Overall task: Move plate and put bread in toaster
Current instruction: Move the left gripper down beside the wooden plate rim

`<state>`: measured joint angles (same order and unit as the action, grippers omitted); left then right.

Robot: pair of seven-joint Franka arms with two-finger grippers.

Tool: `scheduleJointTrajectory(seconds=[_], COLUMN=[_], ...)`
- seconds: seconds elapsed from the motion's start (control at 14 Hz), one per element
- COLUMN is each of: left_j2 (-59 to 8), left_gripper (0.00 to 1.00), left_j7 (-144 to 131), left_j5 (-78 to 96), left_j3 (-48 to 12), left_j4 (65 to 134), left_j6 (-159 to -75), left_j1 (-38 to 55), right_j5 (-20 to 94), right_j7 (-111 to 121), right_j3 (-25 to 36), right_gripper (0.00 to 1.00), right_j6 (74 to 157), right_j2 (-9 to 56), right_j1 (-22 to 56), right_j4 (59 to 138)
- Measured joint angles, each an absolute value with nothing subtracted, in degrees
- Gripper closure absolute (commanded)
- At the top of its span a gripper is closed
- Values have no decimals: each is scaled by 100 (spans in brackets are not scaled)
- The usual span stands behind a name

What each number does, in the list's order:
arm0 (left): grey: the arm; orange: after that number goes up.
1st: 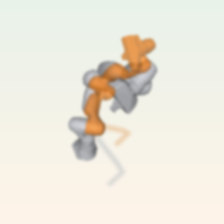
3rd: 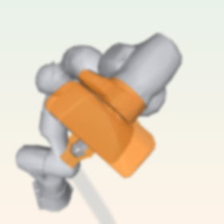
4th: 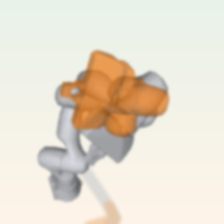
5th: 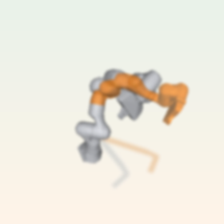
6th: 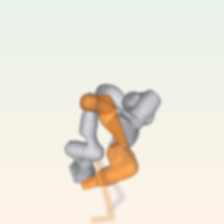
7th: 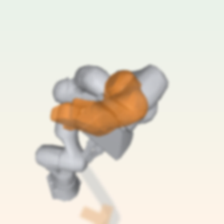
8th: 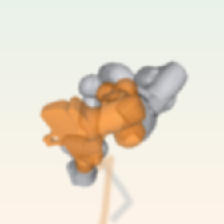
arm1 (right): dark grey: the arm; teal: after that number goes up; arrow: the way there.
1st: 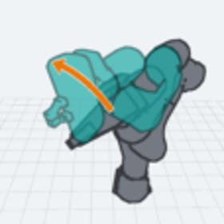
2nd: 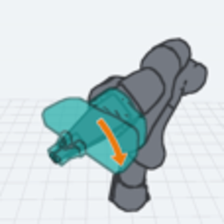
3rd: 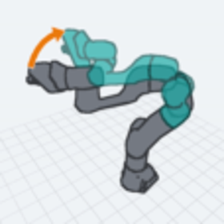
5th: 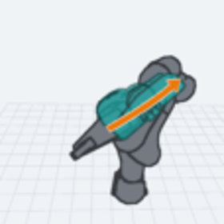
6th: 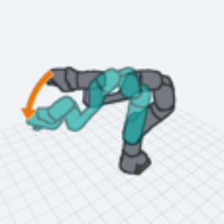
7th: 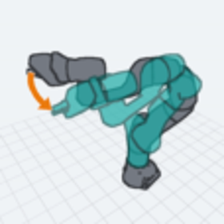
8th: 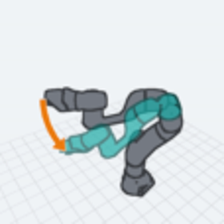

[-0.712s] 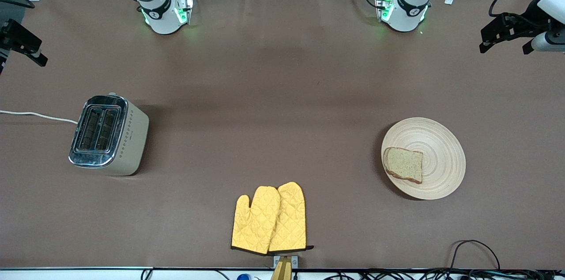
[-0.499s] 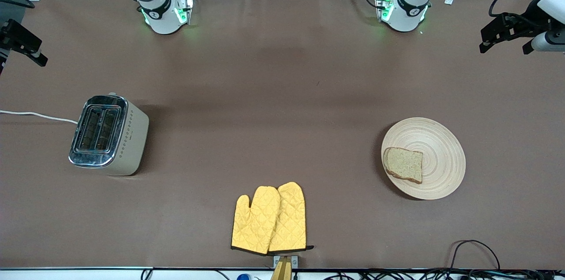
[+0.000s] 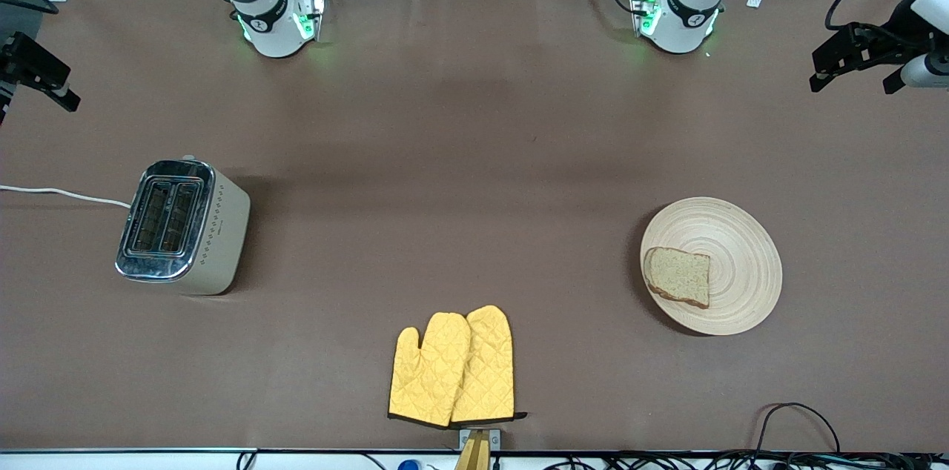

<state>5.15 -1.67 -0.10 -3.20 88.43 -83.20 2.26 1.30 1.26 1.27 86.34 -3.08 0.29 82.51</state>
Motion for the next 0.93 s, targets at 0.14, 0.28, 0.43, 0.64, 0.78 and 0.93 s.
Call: scheduleJointTrajectory(seconds=[0.14, 0.28, 0.43, 0.64, 0.78, 0.93], left_j2=[450, 334, 188, -16, -156, -345], left_gripper=[0, 0, 0, 0, 0, 0], left_j7=[-167, -167, -167, -167, -164, -164], left_j5=[-10, -10, 27, 253, 372, 395], left_j3=[-319, -316, -315, -308, -304, -304], left_j4=[8839, 8840, 8843, 8937, 9084, 9194], left_j6=[-8319, -8321, -8407, -8733, -8977, -9202], left_j1=[217, 197, 150, -78, -225, -295], right_j5=[131, 131, 130, 131, 131, 131], right_j7=[126, 126, 126, 126, 126, 126], right_j3=[127, 127, 127, 127, 127, 127], right_gripper=[0, 0, 0, 0, 0, 0], right_j6=[8633, 8632, 8632, 8631, 8631, 8631], right_j2=[-308, -308, -308, -308, -307, -307], right_j1=[29, 29, 29, 29, 29, 29], right_j4=[8251, 8251, 8251, 8251, 8251, 8251])
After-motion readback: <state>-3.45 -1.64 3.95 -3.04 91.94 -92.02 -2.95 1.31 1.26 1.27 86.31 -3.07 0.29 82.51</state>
